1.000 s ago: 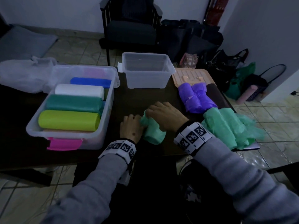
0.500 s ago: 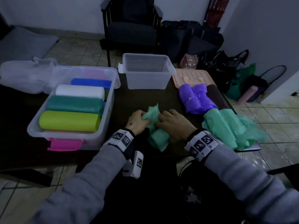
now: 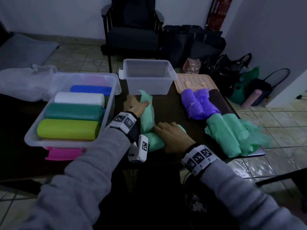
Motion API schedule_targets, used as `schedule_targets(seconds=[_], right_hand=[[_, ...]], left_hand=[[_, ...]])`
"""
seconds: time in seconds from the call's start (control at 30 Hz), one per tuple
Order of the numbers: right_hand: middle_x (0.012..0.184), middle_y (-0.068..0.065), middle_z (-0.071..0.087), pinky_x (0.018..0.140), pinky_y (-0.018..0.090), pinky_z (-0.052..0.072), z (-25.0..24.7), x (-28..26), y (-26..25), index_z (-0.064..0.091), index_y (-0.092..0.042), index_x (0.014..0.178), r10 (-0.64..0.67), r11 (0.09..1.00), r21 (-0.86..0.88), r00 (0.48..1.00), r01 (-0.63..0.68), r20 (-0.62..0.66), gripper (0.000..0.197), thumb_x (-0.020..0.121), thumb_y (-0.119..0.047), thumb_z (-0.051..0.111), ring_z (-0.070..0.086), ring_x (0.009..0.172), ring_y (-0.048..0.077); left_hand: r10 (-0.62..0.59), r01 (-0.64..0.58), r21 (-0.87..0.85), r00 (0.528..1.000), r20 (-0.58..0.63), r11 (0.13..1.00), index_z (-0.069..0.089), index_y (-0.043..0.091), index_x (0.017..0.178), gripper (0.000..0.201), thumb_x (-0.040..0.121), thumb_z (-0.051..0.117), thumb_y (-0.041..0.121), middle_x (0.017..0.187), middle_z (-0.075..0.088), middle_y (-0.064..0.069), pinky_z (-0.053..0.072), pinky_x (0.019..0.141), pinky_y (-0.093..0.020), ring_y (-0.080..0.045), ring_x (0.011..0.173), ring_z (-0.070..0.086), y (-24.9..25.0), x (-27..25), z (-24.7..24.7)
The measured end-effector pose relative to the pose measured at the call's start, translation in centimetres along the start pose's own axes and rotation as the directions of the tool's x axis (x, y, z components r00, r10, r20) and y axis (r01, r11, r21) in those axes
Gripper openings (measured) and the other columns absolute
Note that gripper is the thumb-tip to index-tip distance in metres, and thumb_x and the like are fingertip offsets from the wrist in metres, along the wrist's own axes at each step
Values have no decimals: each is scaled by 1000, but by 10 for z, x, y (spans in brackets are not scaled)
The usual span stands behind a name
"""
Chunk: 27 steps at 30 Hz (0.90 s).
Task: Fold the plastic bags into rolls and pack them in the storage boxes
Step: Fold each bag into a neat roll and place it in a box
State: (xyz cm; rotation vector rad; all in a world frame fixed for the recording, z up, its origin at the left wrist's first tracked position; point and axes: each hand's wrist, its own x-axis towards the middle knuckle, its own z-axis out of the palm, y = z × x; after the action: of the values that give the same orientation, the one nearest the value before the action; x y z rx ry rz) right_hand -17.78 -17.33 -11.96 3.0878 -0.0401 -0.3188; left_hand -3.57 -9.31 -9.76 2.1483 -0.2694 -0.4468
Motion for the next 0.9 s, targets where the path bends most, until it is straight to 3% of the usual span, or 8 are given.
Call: schedule_targets(seconds=[0.07, 0.17, 0.37, 0.47, 0.6, 0.7, 0.8, 0.9], right_hand=[[122, 4, 46, 92, 40, 32, 3, 2, 0, 40, -20, 132, 21, 999, 46, 999, -23, 45, 65, 73, -31, 66, 46, 115, 25], [127, 1, 45, 99, 42, 30, -1, 3, 3, 36, -26, 137, 37, 986, 155, 988, -60, 148, 74, 72, -39, 70, 43, 122, 22], [130, 5, 45, 105, 40, 31, -6, 2, 2, 38, -22, 138, 22, 981, 184, 971, -68, 237, 72, 75, -33, 69, 43, 125, 23], [131, 5, 45, 104, 38, 33, -7, 1, 5, 37, -22, 139, 10, 979, 198, 972, -58, 235, 70, 76, -27, 69, 43, 125, 24], [125, 5, 45, 96, 39, 36, -6, 1, 5, 42, -23, 134, 5, 986, 165, 982, -37, 190, 66, 75, -29, 71, 42, 121, 23], [122, 5, 46, 94, 39, 37, 0, 0, 2, 44, -20, 129, 1, 987, 155, 985, -28, 172, 63, 74, -28, 73, 44, 118, 24], [124, 4, 48, 96, 40, 36, 5, -3, 0, 42, -18, 126, 2, 983, 181, 984, -35, 178, 62, 73, -29, 72, 46, 121, 24], [127, 5, 46, 98, 39, 34, 4, -7, -2, 40, -19, 131, -2, 984, 177, 981, -32, 192, 65, 75, -35, 69, 44, 122, 24]], left_hand=[[-112, 102, 107, 989, 94, 989, 45, -2, 131, 67, 82, 70, 36, 133, 51, -17, 48, 96, -40, -31, 119, 53, -13, 3, 7], [-211, 170, 182, 949, 234, 968, 43, 1, 134, 70, 78, 74, 29, 134, 51, -16, 47, 98, -42, -30, 120, 53, -30, 3, 17], [-203, 127, 327, 957, 207, 936, 50, -3, 127, 65, 77, 76, 28, 129, 55, -17, 50, 96, -40, -31, 116, 56, -34, 6, 26], [-203, 156, 196, 948, 245, 968, 56, -5, 121, 56, 76, 77, 22, 123, 60, -17, 50, 94, -41, -32, 111, 59, -33, 11, 28], [-225, 240, -33, 942, 248, 970, 47, -7, 126, 54, 80, 70, 9, 123, 57, -19, 51, 93, -47, -35, 109, 59, -26, 13, 24], [-218, 261, -160, 945, 244, 952, 50, -3, 123, 57, 75, 76, 12, 120, 60, -16, 51, 91, -46, -33, 106, 61, -23, 18, 19], [-182, 241, -245, 954, 240, 939, 58, -2, 115, 39, 81, 72, 13, 112, 65, -14, 54, 86, -40, -29, 100, 65, -20, 20, 14], [-153, 207, -276, 967, 203, 939, 61, -1, 102, 27, 82, 71, 14, 109, 66, -17, 54, 88, -44, -29, 97, 66, -14, 22, 12]])
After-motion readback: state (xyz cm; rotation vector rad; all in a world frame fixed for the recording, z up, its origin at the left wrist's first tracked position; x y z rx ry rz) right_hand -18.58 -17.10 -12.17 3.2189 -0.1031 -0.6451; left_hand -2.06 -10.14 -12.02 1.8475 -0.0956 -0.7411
